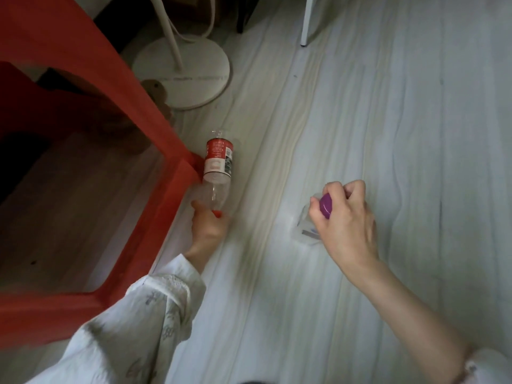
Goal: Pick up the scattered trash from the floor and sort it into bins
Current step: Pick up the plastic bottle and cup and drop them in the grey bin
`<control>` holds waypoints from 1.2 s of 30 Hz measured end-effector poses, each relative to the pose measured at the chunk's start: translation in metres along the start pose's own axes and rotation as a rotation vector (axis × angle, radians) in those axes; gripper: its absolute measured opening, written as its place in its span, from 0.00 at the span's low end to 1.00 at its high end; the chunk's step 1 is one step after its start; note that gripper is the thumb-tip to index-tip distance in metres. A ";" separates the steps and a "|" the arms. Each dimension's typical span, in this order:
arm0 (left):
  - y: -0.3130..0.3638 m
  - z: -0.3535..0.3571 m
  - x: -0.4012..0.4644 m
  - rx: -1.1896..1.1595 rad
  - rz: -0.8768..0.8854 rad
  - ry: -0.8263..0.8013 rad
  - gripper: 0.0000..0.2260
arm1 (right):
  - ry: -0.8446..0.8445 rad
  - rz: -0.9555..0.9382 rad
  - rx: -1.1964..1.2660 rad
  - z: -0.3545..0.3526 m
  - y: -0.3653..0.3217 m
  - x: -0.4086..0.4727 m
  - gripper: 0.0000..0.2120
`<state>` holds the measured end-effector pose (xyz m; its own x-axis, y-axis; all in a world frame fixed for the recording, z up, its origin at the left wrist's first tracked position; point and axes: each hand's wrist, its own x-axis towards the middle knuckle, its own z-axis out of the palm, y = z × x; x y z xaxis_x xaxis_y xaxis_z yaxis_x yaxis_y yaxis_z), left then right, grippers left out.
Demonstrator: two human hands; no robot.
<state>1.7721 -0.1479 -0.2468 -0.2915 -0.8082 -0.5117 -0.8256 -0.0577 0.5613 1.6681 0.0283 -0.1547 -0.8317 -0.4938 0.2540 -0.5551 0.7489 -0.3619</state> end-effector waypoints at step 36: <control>-0.287 -0.486 -0.449 -0.075 0.520 0.841 0.05 | -0.112 -0.673 0.580 -0.202 -0.370 -0.334 0.14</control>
<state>2.3746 -0.0536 0.1379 -0.1469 -0.8946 0.4220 -0.6509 0.4087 0.6397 2.1535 0.0048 0.0756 -0.3077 -0.8108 0.4979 -0.8190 -0.0407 -0.5723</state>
